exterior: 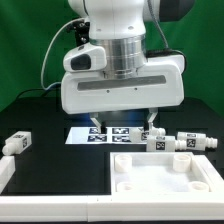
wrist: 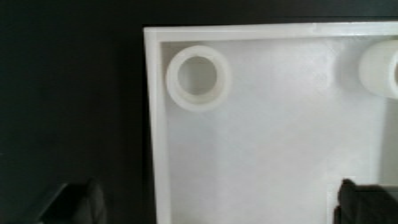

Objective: Assemble one leg

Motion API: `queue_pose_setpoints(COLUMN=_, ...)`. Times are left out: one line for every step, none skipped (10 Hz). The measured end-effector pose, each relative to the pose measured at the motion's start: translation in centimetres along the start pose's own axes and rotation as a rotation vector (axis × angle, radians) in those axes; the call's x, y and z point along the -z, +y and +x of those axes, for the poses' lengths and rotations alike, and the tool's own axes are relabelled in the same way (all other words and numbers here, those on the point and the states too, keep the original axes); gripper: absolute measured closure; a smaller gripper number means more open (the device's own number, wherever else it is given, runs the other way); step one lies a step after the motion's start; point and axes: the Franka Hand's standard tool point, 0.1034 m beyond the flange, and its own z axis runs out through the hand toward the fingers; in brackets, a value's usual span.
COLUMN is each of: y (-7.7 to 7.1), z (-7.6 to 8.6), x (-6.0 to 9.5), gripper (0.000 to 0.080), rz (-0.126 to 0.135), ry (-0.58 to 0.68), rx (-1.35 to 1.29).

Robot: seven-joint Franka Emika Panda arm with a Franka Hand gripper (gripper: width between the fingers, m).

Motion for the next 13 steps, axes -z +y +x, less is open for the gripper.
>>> queue_pose_setpoints(y=-0.4, z=-0.6, x=-0.4, gripper=0.0151, rz=0.004, ry=-0.057, rx=-0.074)
queue_pose_setpoints(y=-1.2, z=-2.0, x=-1.3, gripper=0.0151, rz=-0.004, ry=-0.117, rx=-0.196)
queue_pose_setpoints(y=-1.7, z=-3.6, x=-1.8, gripper=0.0151, rz=-0.007, ry=-0.193, rx=-0.282)
queue_pose_setpoints(y=-2.4, z=-4.9, x=-1.9, gripper=0.0151, rz=-0.014, ry=-0.283, rx=-0.369)
queue_pose_setpoints(y=-2.9, z=-5.0, x=-1.9, gripper=0.0151, rz=-0.02, ry=-0.327, rx=-0.417)
queue_pose_setpoints(y=-3.3, z=-5.3, x=-1.6, gripper=0.0151, rz=0.001, ry=-0.415, rx=-0.45)
queue_pose_setpoints(y=-2.8, z=-5.2, x=-1.9, gripper=0.0151, rz=0.004, ry=-0.468, rx=-0.439)
queue_pose_setpoints(y=-2.7, z=-5.0, x=-2.1, gripper=0.0151, rz=0.003, ry=-0.488, rx=-0.44)
queue_pose_setpoints(y=-2.6, z=-5.0, x=-2.2, gripper=0.0151, rz=0.003, ry=-0.489, rx=-0.44)
queue_pose_setpoints(y=-2.8, z=-5.1, x=-2.3, gripper=0.0151, rz=-0.016, ry=-0.482, rx=-0.497)
queue_pose_setpoints(y=-3.3, z=-5.8, x=-2.5, gripper=0.0151, rz=-0.048, ry=-0.472, rx=-0.603)
queue_pose_setpoints(y=-3.8, z=-6.5, x=-2.8, gripper=0.0151, rz=-0.075, ry=-0.477, rx=-0.744)
queue_pose_setpoints(y=-4.2, z=-6.6, x=-3.1, gripper=0.0151, rz=-0.062, ry=-0.475, rx=-0.86)
